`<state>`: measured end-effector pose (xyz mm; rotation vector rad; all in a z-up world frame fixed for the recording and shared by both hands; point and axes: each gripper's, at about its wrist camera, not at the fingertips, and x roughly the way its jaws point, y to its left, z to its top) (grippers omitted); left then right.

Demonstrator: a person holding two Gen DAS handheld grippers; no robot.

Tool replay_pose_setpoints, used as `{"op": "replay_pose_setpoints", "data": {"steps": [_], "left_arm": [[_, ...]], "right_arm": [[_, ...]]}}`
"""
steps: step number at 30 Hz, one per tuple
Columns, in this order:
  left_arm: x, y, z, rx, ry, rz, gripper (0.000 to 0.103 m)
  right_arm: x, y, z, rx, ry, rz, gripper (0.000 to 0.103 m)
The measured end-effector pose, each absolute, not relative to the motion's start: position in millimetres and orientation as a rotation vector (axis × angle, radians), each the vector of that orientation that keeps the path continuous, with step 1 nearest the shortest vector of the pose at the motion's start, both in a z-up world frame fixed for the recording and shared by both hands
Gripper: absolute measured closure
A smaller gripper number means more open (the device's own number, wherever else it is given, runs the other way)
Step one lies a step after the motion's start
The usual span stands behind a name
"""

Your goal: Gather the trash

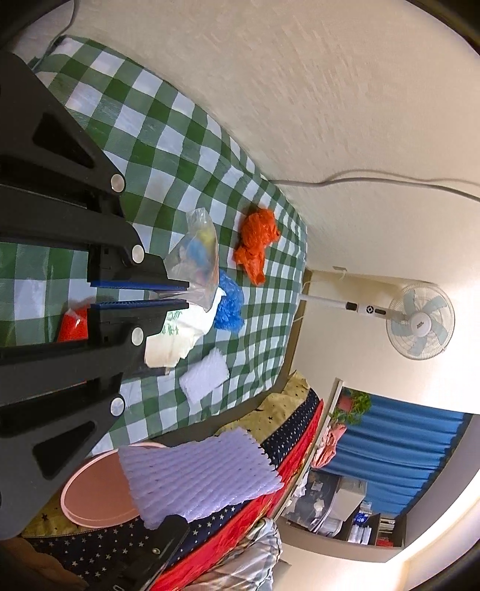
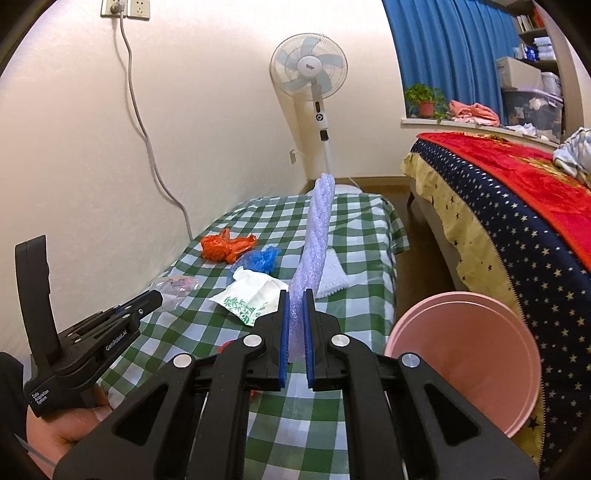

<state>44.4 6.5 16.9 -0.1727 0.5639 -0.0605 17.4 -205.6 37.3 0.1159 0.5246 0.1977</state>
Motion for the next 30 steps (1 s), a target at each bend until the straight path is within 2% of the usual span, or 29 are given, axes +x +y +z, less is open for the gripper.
{"op": "replay_pose_setpoints", "data": {"steps": [30], "left_arm": [[36.2, -56.2, 28.5, -0.110, 0.518, -0.213, 0.098]], "right_arm": [[-19.3, -266.7, 56.9, 0.147, 0.492, -0.017, 0.096]]}}
